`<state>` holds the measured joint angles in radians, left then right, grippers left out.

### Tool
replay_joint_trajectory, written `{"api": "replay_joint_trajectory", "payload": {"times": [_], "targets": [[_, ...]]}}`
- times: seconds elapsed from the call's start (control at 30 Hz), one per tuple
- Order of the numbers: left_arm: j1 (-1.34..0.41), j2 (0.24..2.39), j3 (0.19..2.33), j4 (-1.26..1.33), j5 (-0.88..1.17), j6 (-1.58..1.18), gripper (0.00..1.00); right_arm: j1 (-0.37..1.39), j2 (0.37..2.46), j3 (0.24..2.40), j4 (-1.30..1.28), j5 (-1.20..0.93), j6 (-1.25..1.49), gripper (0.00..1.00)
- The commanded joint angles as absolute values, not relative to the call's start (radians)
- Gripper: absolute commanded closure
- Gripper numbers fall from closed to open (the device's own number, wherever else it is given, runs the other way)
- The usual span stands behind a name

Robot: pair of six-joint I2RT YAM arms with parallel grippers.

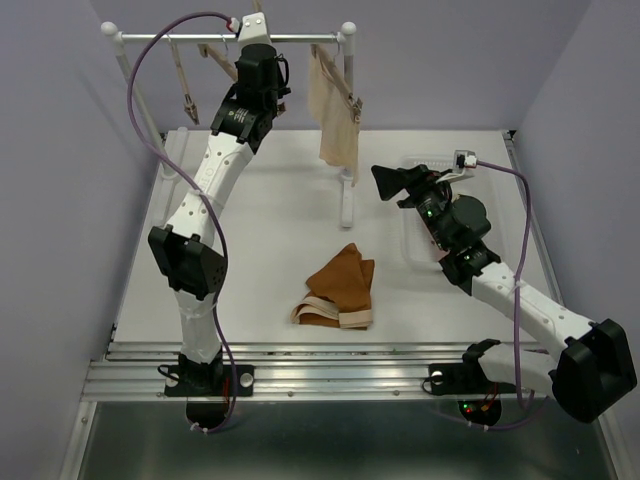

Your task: Remove the underwear clipped to the hanger

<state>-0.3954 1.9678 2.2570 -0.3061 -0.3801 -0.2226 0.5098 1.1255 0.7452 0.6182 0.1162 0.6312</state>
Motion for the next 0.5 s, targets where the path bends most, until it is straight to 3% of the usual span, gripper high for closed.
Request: {"api": "replay_joint_trajectory", "payload": {"times": [0.0, 0.47], "targets": [[-0.387, 1.957, 2.324, -0.184, -0.388, -0.193, 1.00, 0.506, 1.121, 0.792, 0.650, 0.118, 0.611, 0.00], [-0.367, 1.970, 2.266, -0.247, -0.368, -0.204, 1.00, 0.506, 1.126, 0.792, 0.650, 0.121, 0.604, 0.00]]}}
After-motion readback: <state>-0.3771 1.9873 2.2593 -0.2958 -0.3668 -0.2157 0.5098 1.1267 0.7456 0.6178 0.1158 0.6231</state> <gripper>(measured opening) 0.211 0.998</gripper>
